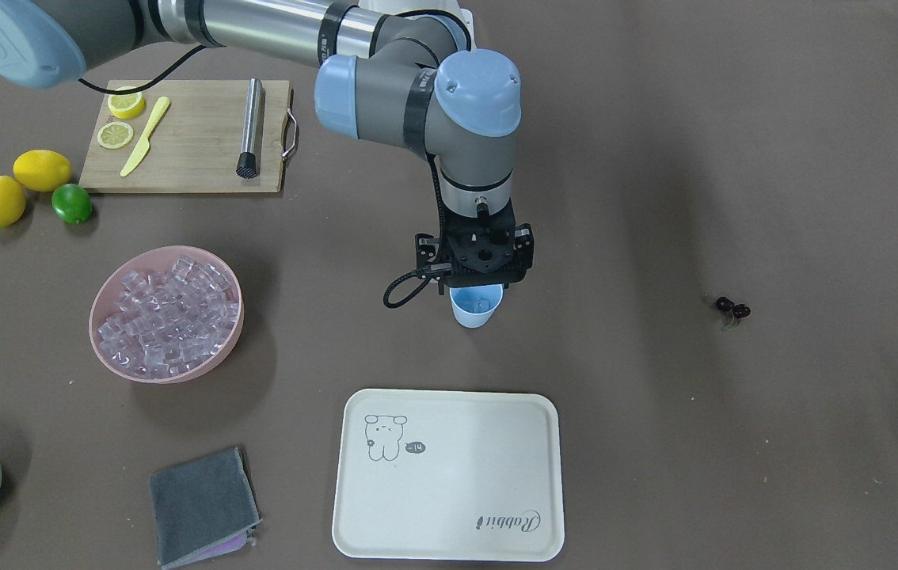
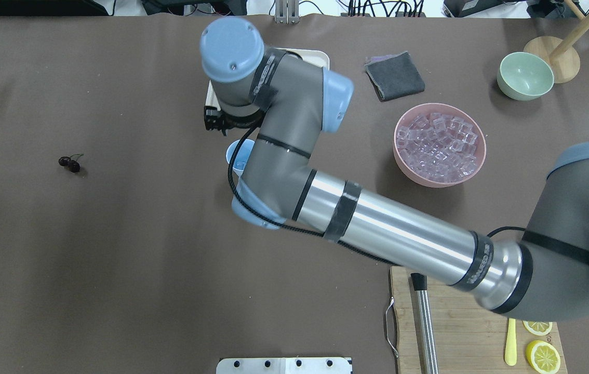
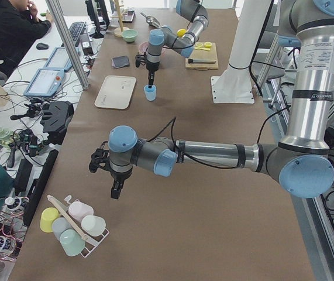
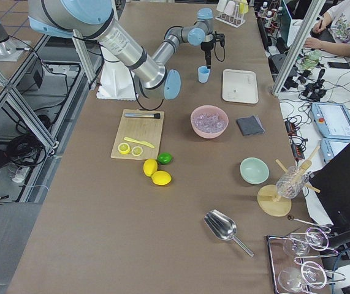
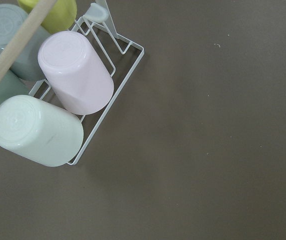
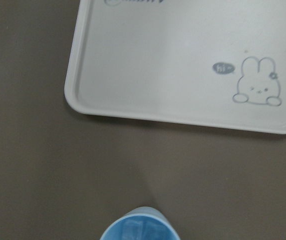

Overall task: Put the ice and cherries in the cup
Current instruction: 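Move the right gripper back into the pink bowl and grasp an ice cube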

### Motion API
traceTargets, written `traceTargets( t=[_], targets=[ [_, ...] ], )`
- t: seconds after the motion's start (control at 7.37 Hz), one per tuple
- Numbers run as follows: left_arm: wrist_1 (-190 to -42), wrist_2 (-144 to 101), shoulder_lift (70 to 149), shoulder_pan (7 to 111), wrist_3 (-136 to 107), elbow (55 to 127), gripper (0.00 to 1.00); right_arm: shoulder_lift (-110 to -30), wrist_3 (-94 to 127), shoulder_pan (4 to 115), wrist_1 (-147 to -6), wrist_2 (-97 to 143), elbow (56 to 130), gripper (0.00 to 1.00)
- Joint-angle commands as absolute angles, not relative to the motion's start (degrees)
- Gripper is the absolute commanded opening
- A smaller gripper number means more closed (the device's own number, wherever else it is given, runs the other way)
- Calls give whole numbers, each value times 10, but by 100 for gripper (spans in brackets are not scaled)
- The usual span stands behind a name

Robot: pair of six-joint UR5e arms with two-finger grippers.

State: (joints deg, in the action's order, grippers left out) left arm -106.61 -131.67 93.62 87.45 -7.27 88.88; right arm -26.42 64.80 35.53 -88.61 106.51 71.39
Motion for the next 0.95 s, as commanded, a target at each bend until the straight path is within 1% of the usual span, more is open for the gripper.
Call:
traceTargets(
  t=[0.0, 0.14, 0.27, 0.41, 0.54, 0.81],
  targets=[
    [-1066, -1318, 936, 875, -74, 889, 98, -333, 566, 445, -970, 1145, 807, 98],
    [-1066, -1318, 936, 875, -74, 889, 98, -413, 436, 471, -974, 1144, 864, 98],
    [-1066, -1317, 937, 874, -73, 889, 98, -472, 383, 482, -973, 1130, 900, 96],
    [-1066, -1317, 937, 874, -73, 889, 98, -495, 381, 481, -970, 1099, 903, 92],
    [-1066, -1318, 935, 874, -73, 890, 98, -499, 372, 481, -971, 1093, 904, 92],
    [-1066, -1318, 935, 874, -73, 890, 98, -539, 312, 483, -969, 1047, 904, 92]
  ],
)
